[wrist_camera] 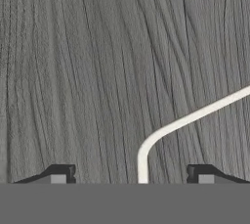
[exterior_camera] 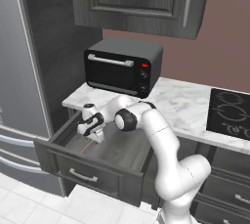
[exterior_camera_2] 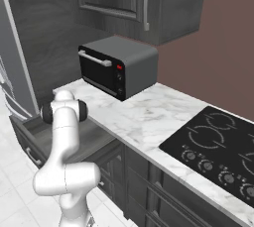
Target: Take a straw from the drawer in front and place it inside the glass cup on the dining counter.
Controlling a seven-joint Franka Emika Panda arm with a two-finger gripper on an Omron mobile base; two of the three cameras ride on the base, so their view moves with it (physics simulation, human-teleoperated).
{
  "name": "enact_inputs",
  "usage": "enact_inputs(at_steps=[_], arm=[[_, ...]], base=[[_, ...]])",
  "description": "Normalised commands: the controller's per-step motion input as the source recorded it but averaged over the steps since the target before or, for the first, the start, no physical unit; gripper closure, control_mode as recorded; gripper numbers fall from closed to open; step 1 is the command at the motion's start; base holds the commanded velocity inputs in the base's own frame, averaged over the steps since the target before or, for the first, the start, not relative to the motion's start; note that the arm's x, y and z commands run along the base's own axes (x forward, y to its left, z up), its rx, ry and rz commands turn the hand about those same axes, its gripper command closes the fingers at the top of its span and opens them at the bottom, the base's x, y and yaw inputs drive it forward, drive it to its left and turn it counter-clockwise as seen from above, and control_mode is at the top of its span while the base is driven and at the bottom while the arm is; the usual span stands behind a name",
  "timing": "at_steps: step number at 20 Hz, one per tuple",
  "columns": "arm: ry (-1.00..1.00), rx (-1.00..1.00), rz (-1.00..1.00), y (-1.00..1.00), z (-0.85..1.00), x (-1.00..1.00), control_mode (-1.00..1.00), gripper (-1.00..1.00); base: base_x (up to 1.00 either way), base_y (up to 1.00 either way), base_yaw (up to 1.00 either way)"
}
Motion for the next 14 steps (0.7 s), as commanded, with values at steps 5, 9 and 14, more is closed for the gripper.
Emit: enact_inputs(at_steps=[5, 9, 14], arm=[[0.1, 0.0, 0.0, 0.0, -0.42, 0.03, -1.0, 1.0], [0.09, 0.0, -0.01, 0.0, -0.46, -0.07, -1.0, 1.0], [0.02, 0.0, -0.01, 0.0, -0.23, -0.17, -1.0, 1.0]], base=[[0.0, 0.0, 0.0], [0.0, 0.0, 0.0], [0.0, 0.0, 0.0]])
